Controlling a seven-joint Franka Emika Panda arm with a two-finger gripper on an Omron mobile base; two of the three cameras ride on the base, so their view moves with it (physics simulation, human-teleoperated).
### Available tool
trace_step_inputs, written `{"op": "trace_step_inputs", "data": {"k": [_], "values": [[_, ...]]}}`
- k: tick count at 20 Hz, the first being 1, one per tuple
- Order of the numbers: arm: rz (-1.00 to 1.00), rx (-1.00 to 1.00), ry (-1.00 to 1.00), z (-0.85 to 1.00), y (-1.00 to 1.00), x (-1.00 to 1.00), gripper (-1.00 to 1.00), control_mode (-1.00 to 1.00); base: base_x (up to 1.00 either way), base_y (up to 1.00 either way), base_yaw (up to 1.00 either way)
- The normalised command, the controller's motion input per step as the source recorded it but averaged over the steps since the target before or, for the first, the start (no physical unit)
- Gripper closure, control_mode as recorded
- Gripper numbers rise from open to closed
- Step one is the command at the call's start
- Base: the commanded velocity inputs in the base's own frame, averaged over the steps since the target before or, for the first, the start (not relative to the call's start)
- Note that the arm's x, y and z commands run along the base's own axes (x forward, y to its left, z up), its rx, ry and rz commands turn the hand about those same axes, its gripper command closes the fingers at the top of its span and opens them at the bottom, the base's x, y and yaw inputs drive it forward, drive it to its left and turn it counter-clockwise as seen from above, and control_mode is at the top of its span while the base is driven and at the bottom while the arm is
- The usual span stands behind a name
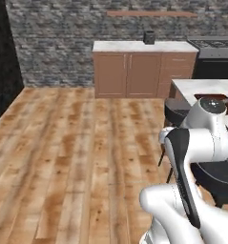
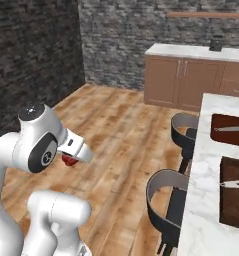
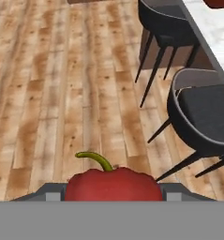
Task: Gather the sweet potato and bell pepper from the fridge and place them on a tray on the dining counter. Then gather the steak and fish from the fridge and place them on the other tray.
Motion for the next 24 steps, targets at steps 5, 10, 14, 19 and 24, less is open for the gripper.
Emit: {"op": "trace_step_inputs", "data": {"k": [5, 10, 14, 19, 24], "values": [[0.0, 0.0, 0.0, 0.0, 0.0, 0.0, 1.0, 1.0, 0.0, 0.23, -0.53], [0.0, 0.0, 0.0, 0.0, 0.0, 0.0, 1.0, 1.0, 0.2, 0.35, -0.51], [0.0, 0.0, 0.0, 0.0, 0.0, 0.0, 1.0, 1.0, 0.49, 0.53, -0.49], [0.0, 0.0, 0.0, 0.0, 0.0, 0.0, 1.0, 1.0, 0.71, 0.67, -0.45], [0.0, 0.0, 0.0, 0.0, 0.0, 0.0, 1.0, 1.0, 0.77, 0.69, -0.42]]}}
